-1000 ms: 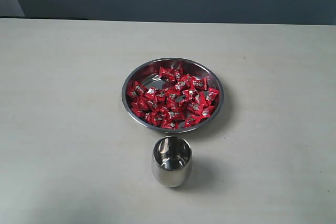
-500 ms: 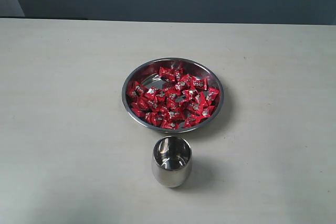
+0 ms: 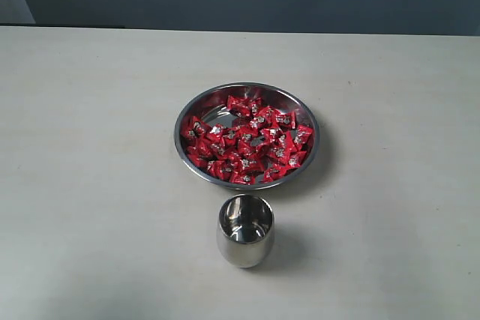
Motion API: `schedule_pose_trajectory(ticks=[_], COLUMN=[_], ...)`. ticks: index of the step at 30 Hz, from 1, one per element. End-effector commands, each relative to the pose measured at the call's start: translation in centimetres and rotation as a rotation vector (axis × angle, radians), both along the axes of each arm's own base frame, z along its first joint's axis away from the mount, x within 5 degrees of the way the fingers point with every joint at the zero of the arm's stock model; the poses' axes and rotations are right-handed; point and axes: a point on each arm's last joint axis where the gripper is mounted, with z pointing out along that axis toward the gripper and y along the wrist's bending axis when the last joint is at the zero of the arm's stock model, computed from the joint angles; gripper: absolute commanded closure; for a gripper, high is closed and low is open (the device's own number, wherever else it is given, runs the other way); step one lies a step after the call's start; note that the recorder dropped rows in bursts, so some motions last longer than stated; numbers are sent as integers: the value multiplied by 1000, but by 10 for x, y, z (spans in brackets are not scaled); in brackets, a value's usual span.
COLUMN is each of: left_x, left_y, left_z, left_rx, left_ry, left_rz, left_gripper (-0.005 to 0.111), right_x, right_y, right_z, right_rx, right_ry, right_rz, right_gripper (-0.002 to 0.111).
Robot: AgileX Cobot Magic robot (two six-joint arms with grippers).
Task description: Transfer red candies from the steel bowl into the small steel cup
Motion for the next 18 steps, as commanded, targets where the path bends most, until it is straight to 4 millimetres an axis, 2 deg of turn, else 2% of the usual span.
schedule_pose_trajectory(ticks=[1, 2, 3, 5, 6, 9, 12, 14, 18], left_x=[0, 0, 0, 0, 0, 0, 0, 0, 0], left_y=[0, 0, 0, 0, 0, 0, 0, 0, 0], left_z=[1, 1, 1, 1, 1, 1, 1, 1, 1], left_rx=[-3, -3, -3, -3, -3, -3, -3, -3, -3], left_ry=[-13, -13, -13, -13, -13, -13, -13, -13, -13], left_rz=[0, 0, 0, 0, 0, 0, 0, 0, 0], left_gripper=[106, 106, 106, 106, 106, 106, 106, 106, 106], right_x=[86, 101, 120, 144, 158, 185, 203, 210, 214], right_y=[-4, -4, -5, -5, -5, -5, -6, -10, -24], right_z=[-4, -7, -16, -31, -44, -82, -118, -136, -159], right_rx=[-78, 6, 23, 36, 73, 132, 142, 114, -2], right_ry=[216, 253, 285, 328, 370, 468, 545, 569, 580], right_rz=[99, 126, 152, 176, 187, 173, 149, 110, -45], right_gripper=[109, 109, 109, 109, 109, 109, 109, 109, 109])
